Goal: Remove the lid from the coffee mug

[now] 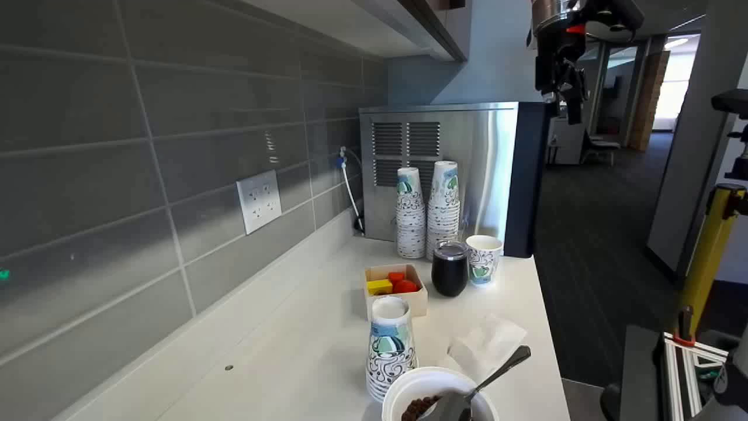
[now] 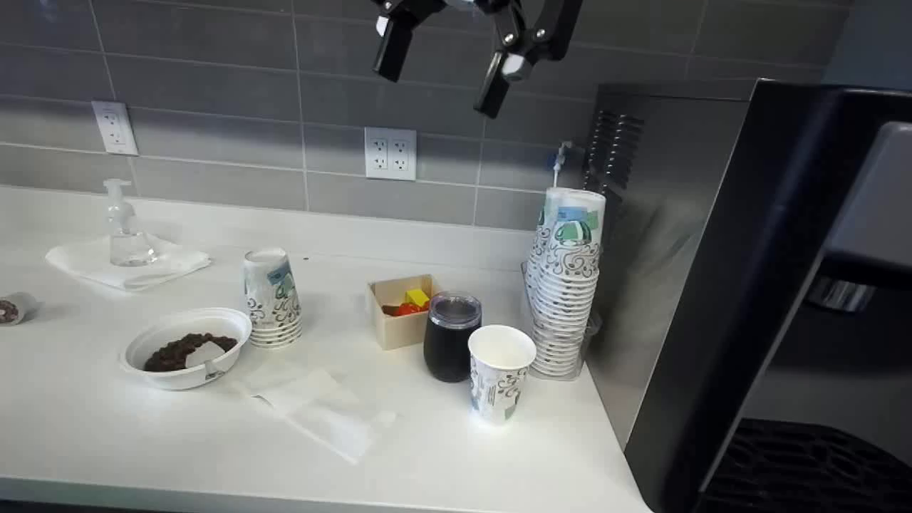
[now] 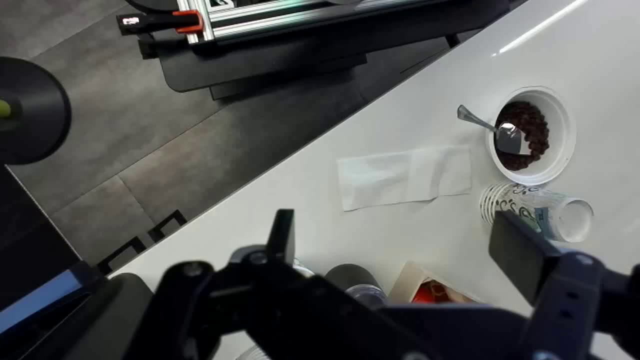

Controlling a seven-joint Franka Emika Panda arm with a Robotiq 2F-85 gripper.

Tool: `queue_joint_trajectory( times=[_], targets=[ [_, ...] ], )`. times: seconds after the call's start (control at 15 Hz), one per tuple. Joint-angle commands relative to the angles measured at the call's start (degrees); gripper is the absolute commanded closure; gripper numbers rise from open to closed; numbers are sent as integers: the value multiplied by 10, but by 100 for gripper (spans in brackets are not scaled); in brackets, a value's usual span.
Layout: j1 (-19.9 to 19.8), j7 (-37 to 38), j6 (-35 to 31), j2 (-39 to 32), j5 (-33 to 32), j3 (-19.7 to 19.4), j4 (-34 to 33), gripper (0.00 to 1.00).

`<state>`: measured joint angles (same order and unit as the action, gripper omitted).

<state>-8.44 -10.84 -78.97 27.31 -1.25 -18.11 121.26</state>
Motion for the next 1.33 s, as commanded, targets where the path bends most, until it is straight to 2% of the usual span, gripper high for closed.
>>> queue_joint_trajectory(
  times=[0.0,0.47,0.8,1.27],
  targets=[
    [-11,-5,1,-3,3,8,-2,0],
    [-11,-5,1,-2,3,8,-2,0],
    [-25,107,0,-66,56,17,-15,0],
    [-33,307,-90,-115,139,65,25,0]
  ],
)
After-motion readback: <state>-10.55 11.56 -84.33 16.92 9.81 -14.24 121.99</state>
